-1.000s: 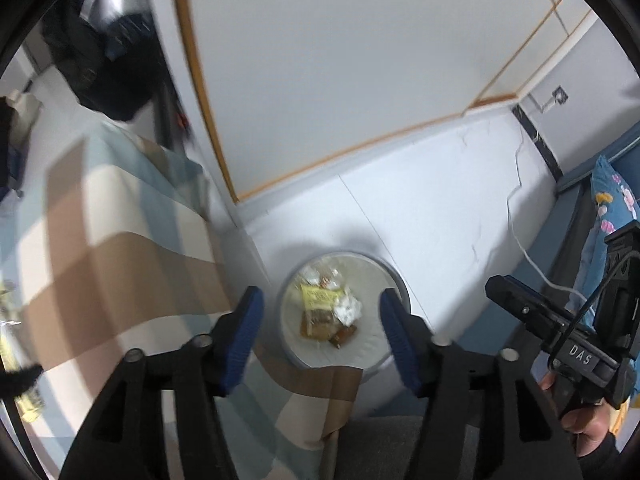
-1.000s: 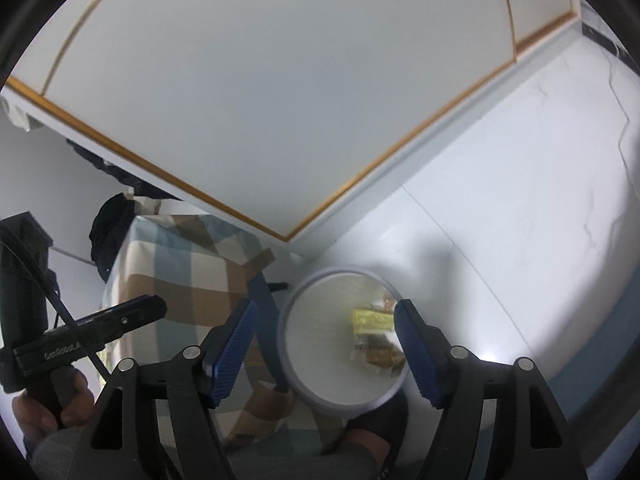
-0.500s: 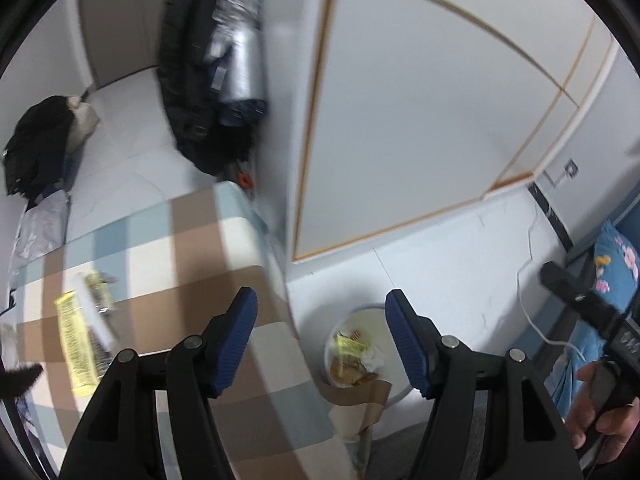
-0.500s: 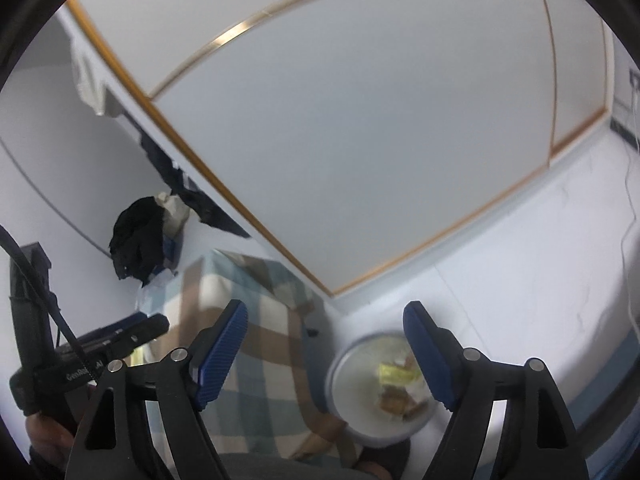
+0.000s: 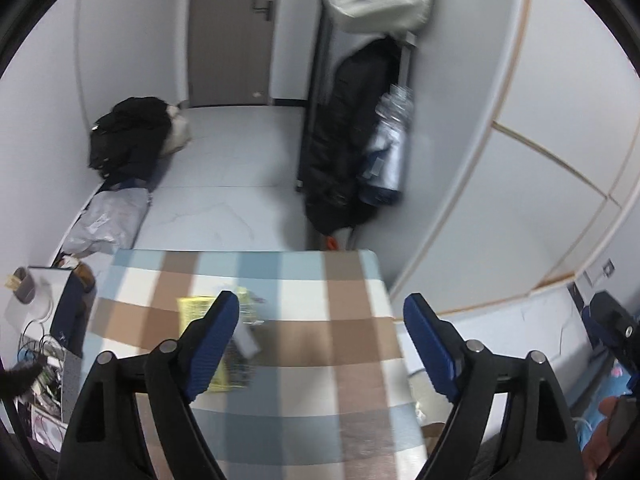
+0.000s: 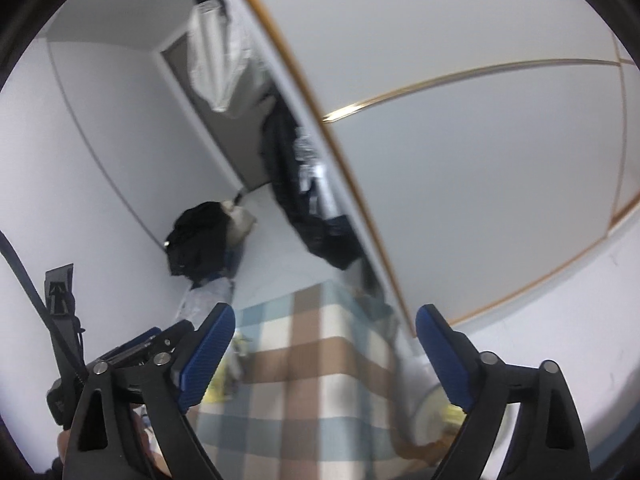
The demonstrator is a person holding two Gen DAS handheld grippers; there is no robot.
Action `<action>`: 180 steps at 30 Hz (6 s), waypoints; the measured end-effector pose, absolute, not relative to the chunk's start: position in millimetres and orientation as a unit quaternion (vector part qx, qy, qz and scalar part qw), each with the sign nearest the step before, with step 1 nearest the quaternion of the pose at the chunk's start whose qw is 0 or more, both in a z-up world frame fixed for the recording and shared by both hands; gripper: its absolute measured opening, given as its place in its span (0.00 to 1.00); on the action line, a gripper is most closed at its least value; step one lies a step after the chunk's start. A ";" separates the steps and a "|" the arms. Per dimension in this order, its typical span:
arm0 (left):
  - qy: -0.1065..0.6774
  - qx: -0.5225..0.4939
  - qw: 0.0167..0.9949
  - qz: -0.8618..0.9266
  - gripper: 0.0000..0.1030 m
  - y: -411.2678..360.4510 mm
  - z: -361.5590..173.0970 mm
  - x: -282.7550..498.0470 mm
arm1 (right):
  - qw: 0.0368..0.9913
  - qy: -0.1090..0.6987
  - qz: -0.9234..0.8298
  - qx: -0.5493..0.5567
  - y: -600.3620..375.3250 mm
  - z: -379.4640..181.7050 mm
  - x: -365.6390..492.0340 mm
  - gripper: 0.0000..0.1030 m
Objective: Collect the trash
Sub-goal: 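Move both open tools back toward the table, then grasp the white foam stick beside the yellow wrapper with the right tool, then grasp the yellow printed wrapper with the left tool and lift it, then carry the yellow wrapper and white foam stick with both tools over the bin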
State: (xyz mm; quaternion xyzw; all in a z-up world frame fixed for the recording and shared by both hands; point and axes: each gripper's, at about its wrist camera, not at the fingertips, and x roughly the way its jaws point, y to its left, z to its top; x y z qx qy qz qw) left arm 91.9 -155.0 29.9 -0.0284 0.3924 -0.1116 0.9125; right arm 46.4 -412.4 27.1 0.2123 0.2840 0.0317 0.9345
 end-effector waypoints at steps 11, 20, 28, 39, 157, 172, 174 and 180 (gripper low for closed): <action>0.360 -0.065 0.930 -0.045 0.82 -73.1 31.9 91.7 | 0.936 0.295 0.082 0.175 -327.2 19.6 72.2 0.91; 0.368 -0.100 0.924 -0.015 0.82 -18.2 5.4 99.8 | 0.932 0.321 0.095 0.135 -277.8 -9.1 92.6 0.91; 0.384 -0.125 0.915 -0.005 0.82 15.6 -16.5 109.9 | 0.923 0.352 0.107 0.111 -247.1 -39.8 119.4 0.91; 0.430 -0.159 0.889 0.001 0.82 39.7 -34.8 121.6 | 0.907 0.393 0.137 0.058 -204.9 -69.6 178.9 0.89; 0.549 0.005 0.832 -0.083 0.00 -69.0 -76.4 155.5 | 0.860 0.434 0.147 0.226 -319.1 -97.9 157.4 0.10; 0.499 -0.038 0.862 -0.088 0.00 -41.2 -35.4 127.7 | 0.885 0.401 0.153 0.180 -298.9 -76.0 138.5 0.10; 0.488 -0.038 0.867 -0.094 0.00 -40.6 -28.9 123.3 | 0.888 0.397 0.151 0.175 -295.5 -70.5 135.4 0.10; 0.466 -0.024 0.878 -0.106 0.00 -38.1 -14.1 115.0 | 0.896 0.383 0.154 0.166 -286.0 -57.5 124.1 0.10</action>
